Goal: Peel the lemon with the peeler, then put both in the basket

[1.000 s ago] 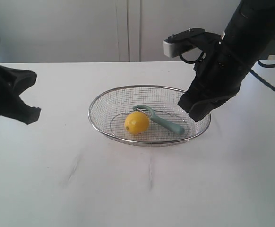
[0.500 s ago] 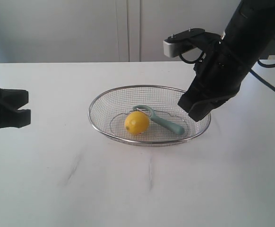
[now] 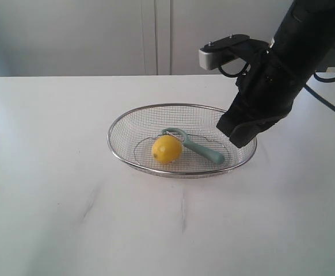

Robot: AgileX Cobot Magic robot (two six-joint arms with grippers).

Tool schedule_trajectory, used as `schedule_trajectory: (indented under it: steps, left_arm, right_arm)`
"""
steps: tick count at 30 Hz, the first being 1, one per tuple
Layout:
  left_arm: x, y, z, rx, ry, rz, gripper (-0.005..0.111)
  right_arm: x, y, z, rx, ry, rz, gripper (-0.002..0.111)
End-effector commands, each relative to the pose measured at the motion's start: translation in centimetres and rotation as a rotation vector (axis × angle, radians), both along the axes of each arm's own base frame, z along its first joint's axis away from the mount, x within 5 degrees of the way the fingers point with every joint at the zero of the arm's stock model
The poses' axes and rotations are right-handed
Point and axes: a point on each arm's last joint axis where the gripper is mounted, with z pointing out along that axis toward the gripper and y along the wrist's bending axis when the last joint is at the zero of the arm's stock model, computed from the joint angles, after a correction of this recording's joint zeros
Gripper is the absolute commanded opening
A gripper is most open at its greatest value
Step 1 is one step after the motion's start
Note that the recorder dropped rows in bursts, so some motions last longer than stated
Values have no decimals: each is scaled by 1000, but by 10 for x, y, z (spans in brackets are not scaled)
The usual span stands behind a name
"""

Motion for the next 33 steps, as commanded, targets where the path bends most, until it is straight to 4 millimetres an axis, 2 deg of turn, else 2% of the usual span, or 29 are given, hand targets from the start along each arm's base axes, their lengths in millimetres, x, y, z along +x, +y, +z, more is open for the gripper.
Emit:
schedule_trajectory:
  steps: [1,13,19,33]
  left_arm:
    - [-11,10,-8,-27,-26,66,1]
    - [-42,28,-40,-42,-46,164,1]
    - [-51,26,-37,-31,-83,114,1]
    - [-67,27,-38,-27,-97,122,1]
  right_arm:
    - [-2,-1,2,-2,-5,-4,0]
    - [-2,-1,2,-2,-5,-4,0]
    - [-2,-1,2,-2,-5,-4,0]
    - [-2,-1,2,-2,-5,-4,0]
